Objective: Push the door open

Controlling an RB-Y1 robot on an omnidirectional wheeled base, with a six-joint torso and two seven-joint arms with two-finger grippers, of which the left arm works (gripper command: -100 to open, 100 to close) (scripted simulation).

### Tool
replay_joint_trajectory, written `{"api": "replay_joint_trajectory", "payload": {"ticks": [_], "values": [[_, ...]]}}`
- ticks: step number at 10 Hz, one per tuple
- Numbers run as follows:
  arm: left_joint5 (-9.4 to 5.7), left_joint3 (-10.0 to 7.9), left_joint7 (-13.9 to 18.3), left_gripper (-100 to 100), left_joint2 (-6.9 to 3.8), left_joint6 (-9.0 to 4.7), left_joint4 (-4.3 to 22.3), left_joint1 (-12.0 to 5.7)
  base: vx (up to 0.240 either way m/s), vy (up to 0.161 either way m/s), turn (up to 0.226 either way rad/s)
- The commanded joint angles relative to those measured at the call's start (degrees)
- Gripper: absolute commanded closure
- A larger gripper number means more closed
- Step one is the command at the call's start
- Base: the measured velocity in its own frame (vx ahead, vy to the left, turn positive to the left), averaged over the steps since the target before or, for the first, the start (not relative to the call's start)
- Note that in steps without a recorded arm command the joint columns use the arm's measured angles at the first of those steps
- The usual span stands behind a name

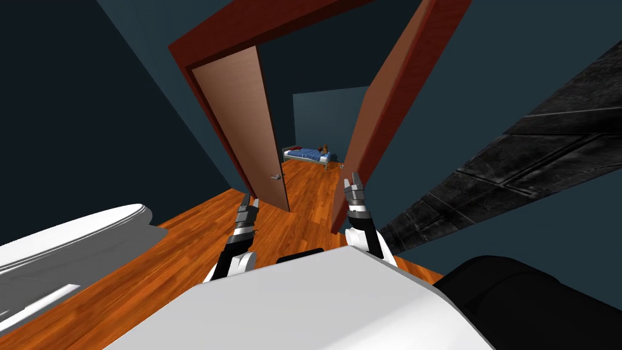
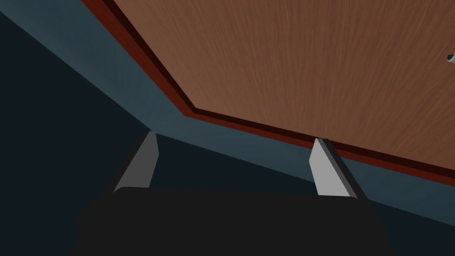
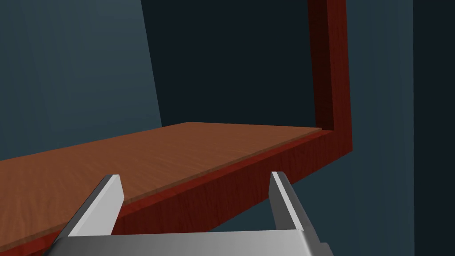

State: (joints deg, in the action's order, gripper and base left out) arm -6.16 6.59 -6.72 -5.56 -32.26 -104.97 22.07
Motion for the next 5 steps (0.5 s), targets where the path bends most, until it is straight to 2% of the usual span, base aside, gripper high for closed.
{"api": "replay_joint_trajectory", "payload": {"ticks": [1, 2, 5], "values": [[-0.28, 0.43, -0.08, -100, -0.17, -0.17, 1.62, -0.58, 0.088, 0.095, -0.064], [-0.54, 1.11, -0.24, -100, -0.22, -0.63, 3.79, -1.22, 0.116, 0.130, -0.134], [-0.93, 2.14, -0.49, -100, -0.23, -1.33, 7.12, -2.19, 0.097, 0.124, -0.076]]}}
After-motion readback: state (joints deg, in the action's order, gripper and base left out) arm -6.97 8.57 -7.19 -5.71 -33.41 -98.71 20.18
